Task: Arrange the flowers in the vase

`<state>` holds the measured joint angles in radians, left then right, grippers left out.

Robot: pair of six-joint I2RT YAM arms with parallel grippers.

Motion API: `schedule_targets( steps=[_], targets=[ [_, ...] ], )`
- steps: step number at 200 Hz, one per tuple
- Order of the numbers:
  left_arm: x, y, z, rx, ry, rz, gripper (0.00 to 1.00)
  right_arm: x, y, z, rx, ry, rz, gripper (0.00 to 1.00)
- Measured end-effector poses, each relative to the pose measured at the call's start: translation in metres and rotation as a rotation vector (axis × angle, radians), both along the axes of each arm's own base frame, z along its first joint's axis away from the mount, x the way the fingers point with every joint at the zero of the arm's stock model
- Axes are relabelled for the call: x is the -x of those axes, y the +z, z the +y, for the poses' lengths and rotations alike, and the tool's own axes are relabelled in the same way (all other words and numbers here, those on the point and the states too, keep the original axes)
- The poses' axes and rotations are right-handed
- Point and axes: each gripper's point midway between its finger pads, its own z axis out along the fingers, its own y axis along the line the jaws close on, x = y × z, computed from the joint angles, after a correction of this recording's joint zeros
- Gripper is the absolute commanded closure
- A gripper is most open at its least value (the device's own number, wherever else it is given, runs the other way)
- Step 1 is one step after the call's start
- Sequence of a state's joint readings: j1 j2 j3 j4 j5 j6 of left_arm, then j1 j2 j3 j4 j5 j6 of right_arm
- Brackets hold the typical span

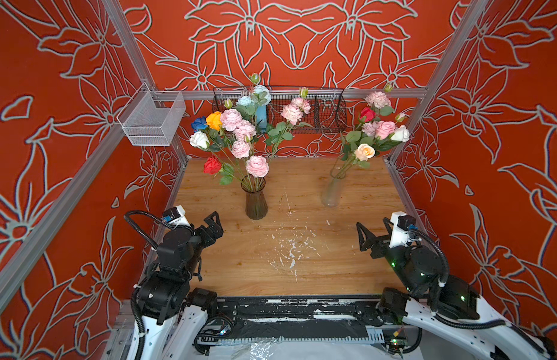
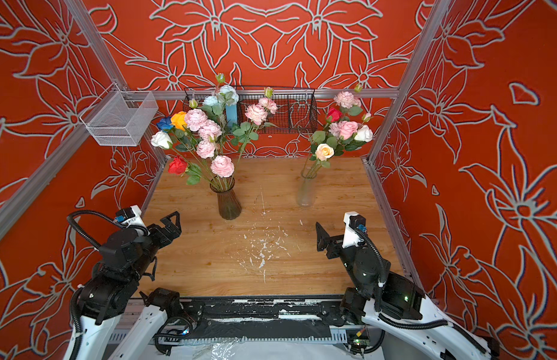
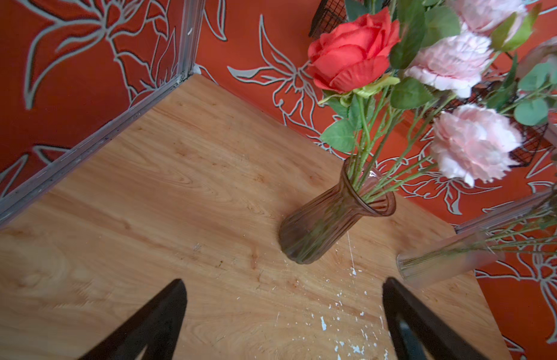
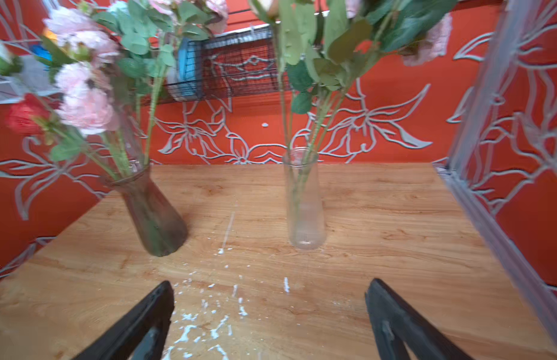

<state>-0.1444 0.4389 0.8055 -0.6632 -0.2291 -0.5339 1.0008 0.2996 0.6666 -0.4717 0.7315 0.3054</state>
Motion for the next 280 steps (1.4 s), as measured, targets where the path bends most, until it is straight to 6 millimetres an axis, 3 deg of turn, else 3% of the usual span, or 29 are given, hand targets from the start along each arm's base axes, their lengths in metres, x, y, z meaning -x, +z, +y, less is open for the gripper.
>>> schedule_targets(
  steps=[47,114,145,170,190,223,280],
  targets=[
    [-0.008,-0.017,0.007,0.009,0.059,0.047,0.03,0.001,-0.001,-0.025,0.037,-0.100,-0.015,0.03],
    [-0.020,-0.061,0.010,0.005,0.079,-0.044,0.03,0.005,-0.005,-0.052,0.142,-0.193,-0.069,0.03],
    [-0.035,-0.070,-0.001,-0.046,0.009,-0.108,0.03,0.007,-0.003,-0.061,0.241,-0.222,-0.107,0.03],
    [-0.043,-0.065,-0.004,-0.105,-0.017,-0.163,0.02,0.005,-0.002,-0.061,0.352,-0.241,-0.159,0.03],
    [-0.051,-0.069,-0.008,-0.161,-0.038,-0.189,0.03,-0.003,-0.012,-0.047,0.449,-0.226,-0.189,0.03],
    [-0.062,-0.101,-0.011,-0.287,-0.064,-0.133,0.03,-0.029,-0.042,-0.020,0.625,-0.214,-0.177,0.03],
    [-0.075,-0.128,-0.001,-0.458,-0.041,-0.092,0.03,-0.070,-0.087,-0.065,0.590,-0.348,-0.041,0.03]
  ],
)
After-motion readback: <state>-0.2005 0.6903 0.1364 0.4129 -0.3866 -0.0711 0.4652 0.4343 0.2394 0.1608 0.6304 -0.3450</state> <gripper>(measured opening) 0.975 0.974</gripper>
